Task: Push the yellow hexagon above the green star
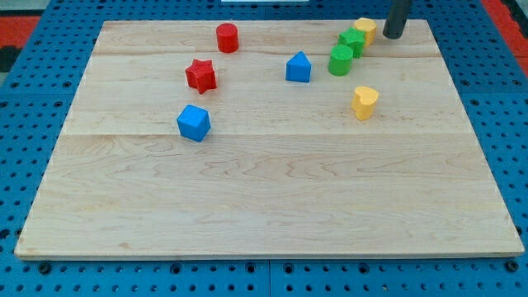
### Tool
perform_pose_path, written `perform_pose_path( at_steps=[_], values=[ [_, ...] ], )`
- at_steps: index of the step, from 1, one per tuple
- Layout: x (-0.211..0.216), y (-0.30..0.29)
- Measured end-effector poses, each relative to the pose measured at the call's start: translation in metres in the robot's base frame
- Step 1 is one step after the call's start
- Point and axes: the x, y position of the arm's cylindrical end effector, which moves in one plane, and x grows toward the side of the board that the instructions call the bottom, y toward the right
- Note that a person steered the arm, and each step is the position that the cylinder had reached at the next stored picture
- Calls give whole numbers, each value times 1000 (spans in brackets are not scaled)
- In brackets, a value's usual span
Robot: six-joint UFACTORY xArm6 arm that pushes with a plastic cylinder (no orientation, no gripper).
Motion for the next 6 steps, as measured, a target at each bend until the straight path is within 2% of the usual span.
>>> perform_pose_path(
  at_steps=[6],
  values=[
    [0, -50]
  ],
)
